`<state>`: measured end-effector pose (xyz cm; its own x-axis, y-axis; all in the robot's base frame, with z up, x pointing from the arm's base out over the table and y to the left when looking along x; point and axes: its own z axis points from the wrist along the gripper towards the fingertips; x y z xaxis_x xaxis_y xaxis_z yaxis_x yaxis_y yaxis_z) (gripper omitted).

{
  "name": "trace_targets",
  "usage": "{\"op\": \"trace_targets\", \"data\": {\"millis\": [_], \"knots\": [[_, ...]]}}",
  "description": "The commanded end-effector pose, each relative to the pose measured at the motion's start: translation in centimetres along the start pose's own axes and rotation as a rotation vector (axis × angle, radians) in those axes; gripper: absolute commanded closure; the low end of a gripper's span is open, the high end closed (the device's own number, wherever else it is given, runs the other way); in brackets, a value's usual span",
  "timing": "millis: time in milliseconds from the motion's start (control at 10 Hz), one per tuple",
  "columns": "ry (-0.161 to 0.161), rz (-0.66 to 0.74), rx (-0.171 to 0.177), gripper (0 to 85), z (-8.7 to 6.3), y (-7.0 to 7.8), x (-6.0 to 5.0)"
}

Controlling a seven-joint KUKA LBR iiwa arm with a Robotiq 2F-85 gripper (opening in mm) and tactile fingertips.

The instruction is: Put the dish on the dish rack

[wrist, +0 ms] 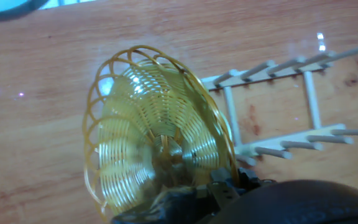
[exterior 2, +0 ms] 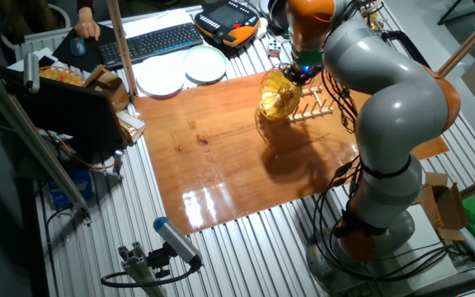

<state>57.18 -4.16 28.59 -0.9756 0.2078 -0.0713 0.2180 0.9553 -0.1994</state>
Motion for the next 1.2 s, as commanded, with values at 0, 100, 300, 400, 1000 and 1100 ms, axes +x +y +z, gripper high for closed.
{"op": "trace_targets", "data": {"millis": [0,100,300,400,1000,1100], "knots": [[0.005,0.001,0.003,84.3,-0.2,-0.4,0.0],[0.01,-0.002,0.011,84.3,-0.5,-0.9,0.0],[0.002,-0.003,0.044,84.3,-0.6,-1.7,0.1],[-0.009,-0.005,0.068,84.3,-0.6,-2.1,0.1],[0.005,-0.021,0.064,84.3,-0.3,-3.0,0.1],[-0.003,-0.037,0.049,84.3,-0.3,-3.0,0.1]]}}
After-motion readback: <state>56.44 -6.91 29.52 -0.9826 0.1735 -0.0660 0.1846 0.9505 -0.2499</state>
